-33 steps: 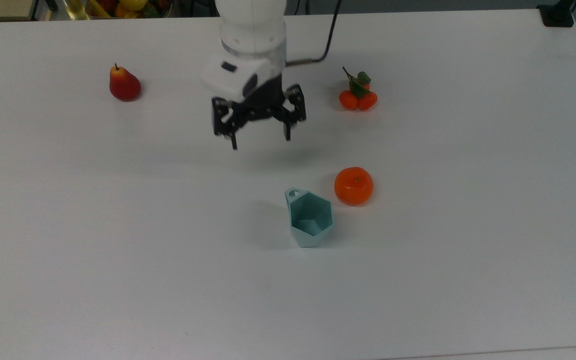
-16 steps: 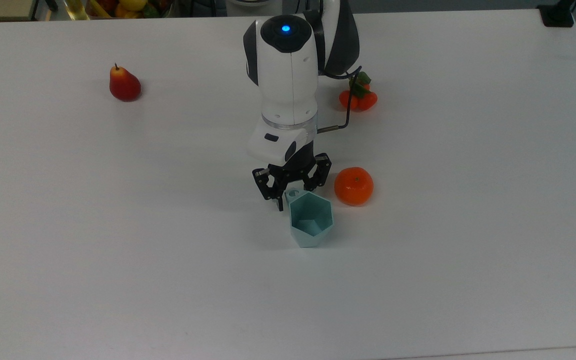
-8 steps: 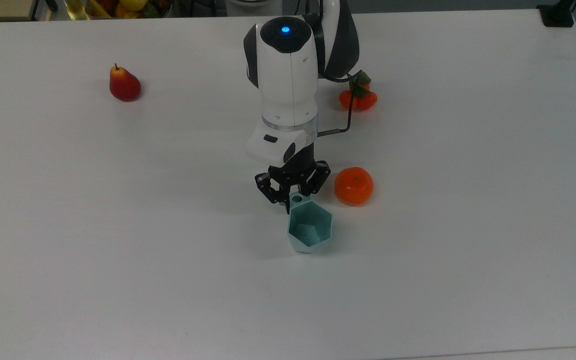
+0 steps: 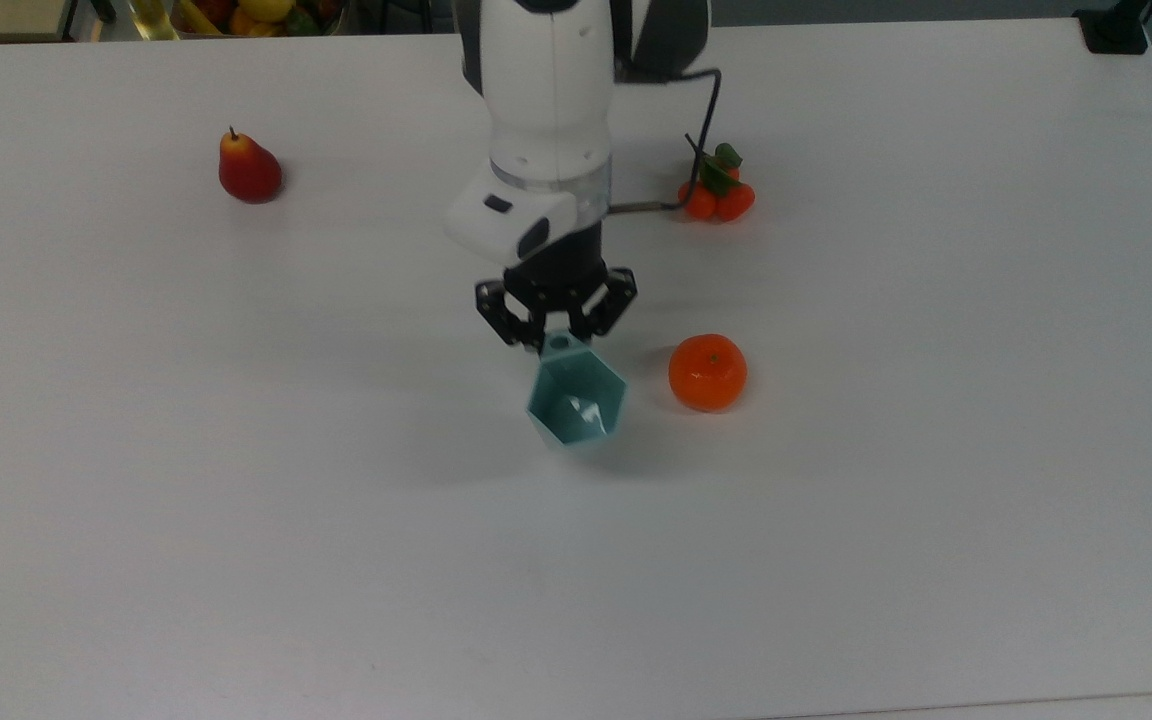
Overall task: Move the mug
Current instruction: 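Carry the mug away from the tangerine toward the pear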
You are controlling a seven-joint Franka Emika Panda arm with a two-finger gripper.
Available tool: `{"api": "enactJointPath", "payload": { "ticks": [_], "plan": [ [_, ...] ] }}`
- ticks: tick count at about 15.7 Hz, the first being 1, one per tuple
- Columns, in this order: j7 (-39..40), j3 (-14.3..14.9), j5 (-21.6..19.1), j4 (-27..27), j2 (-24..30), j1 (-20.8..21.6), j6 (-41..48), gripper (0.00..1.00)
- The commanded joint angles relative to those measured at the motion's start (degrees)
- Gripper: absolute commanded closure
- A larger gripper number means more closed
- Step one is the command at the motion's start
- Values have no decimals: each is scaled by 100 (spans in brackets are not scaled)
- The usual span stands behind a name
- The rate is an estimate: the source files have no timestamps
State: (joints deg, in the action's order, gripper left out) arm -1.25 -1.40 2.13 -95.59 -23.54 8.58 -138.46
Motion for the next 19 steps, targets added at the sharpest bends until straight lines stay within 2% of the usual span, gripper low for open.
{"api": "enactJointPath", "payload": {
  "ticks": [1,5,9,15,16,18,19],
  "plan": [
    [-401,25,120,-1186,1217,-207,715,97],
    [-717,25,288,-2243,1931,-426,689,97],
    [-1298,25,297,-2499,1941,-558,663,97],
    [-1316,17,305,-2649,1827,-541,689,91],
    [-1316,17,305,-2649,1835,-541,715,85],
    [-1307,17,305,-2640,1836,-550,742,51],
    [-1299,17,305,-2640,1836,-550,742,25]
  ]
}}
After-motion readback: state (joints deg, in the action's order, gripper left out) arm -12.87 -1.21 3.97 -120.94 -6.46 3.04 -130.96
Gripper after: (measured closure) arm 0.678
